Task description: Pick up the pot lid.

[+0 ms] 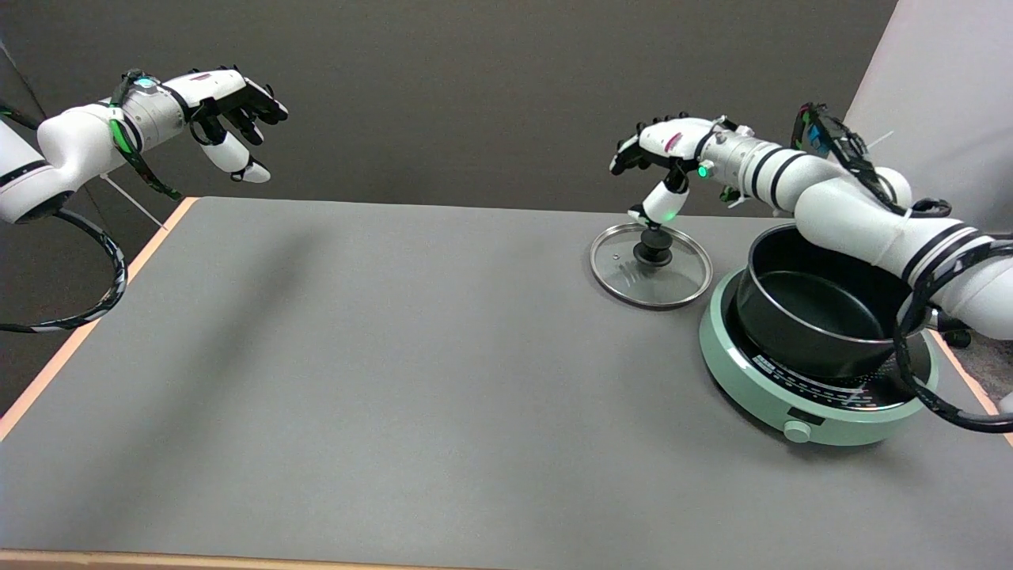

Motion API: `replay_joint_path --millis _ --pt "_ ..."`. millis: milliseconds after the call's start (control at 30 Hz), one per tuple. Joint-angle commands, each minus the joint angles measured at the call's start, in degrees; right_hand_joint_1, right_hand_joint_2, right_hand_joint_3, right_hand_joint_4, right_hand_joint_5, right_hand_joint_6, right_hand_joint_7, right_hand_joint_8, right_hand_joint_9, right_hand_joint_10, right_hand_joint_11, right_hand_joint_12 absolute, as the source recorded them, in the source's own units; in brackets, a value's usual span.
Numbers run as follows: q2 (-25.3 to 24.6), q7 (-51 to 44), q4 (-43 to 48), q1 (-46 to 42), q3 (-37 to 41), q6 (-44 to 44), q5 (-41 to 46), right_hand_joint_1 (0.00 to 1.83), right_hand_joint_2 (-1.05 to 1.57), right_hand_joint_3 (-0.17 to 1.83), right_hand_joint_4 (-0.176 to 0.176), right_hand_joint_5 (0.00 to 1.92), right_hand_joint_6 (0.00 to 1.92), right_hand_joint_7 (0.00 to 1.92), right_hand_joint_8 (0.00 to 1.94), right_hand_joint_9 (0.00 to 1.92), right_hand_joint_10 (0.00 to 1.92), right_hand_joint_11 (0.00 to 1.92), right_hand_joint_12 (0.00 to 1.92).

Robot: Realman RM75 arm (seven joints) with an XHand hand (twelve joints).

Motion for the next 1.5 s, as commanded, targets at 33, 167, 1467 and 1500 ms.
replay_joint_path --millis 33,167,1467,1500 --pt "-3.4 0.2 -9.2 -0.8 0.2 2.3 -6.0 0.96 0.47 1.02 0.014 0.53 0.24 0.52 0.21 0.52 0.41 0.26 0.65" --pt "-3.0 0.5 -7.5 -3.2 2.0 2.1 -6.0 0.95 0.47 1.02 0.013 0.53 0.24 0.52 0.21 0.52 0.41 0.26 0.65" --pt "-2.2 0.6 -0.8 -9.2 9.0 -3.6 -5.9 0.92 0.5 0.97 0.055 0.6 0.3 0.62 0.23 0.56 0.46 0.27 0.67" --pt "-2.3 0.6 -0.8 -9.2 8.9 -3.8 -5.9 0.92 0.5 0.97 0.056 0.6 0.3 0.62 0.23 0.56 0.46 0.27 0.67"
